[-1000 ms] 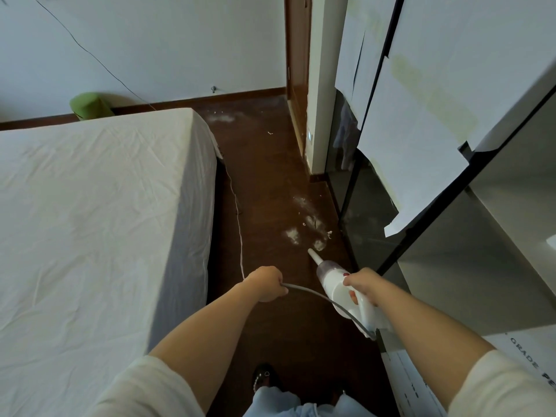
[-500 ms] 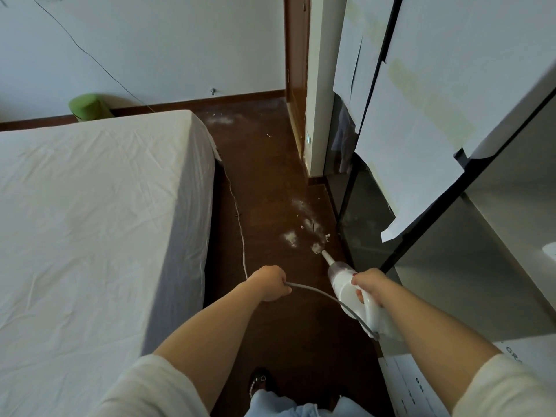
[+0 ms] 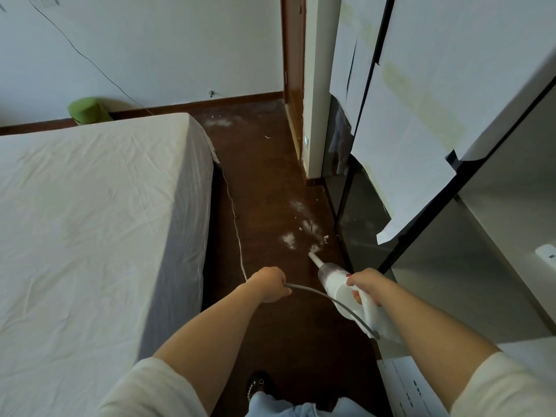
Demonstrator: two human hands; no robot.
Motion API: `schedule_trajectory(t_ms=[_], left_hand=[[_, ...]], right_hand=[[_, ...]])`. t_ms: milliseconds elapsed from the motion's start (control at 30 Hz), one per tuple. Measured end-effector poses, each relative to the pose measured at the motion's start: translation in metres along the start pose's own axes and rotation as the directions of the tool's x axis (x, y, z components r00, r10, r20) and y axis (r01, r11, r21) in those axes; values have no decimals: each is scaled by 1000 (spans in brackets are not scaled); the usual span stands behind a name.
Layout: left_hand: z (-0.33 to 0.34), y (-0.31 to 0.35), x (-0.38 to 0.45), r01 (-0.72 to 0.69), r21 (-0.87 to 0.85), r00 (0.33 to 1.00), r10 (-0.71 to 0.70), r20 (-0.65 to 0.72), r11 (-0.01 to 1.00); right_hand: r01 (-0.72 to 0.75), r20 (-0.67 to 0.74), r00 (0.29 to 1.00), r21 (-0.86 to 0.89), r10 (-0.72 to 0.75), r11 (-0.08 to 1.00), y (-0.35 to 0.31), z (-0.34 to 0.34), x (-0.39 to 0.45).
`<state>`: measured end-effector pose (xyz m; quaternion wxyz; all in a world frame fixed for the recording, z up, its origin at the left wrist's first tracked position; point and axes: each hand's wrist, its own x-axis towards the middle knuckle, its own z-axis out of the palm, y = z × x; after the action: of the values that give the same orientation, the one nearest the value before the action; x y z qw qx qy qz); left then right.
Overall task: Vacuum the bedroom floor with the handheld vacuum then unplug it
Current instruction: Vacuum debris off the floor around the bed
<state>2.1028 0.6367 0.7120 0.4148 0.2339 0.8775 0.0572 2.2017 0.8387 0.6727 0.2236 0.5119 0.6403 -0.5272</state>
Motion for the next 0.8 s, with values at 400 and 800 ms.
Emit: schedule_trajectory(t_ms=[400,800], left_hand=[[-2,9,1,2,-40,1000,-3,-31,999],[10,23,0,2,-23,1000,-2,-19,1000]], right_hand=[[-51,176,984,178,19,983,-5,-12,-18],[145,-161,977,12,-142,989,14,-19,-9]])
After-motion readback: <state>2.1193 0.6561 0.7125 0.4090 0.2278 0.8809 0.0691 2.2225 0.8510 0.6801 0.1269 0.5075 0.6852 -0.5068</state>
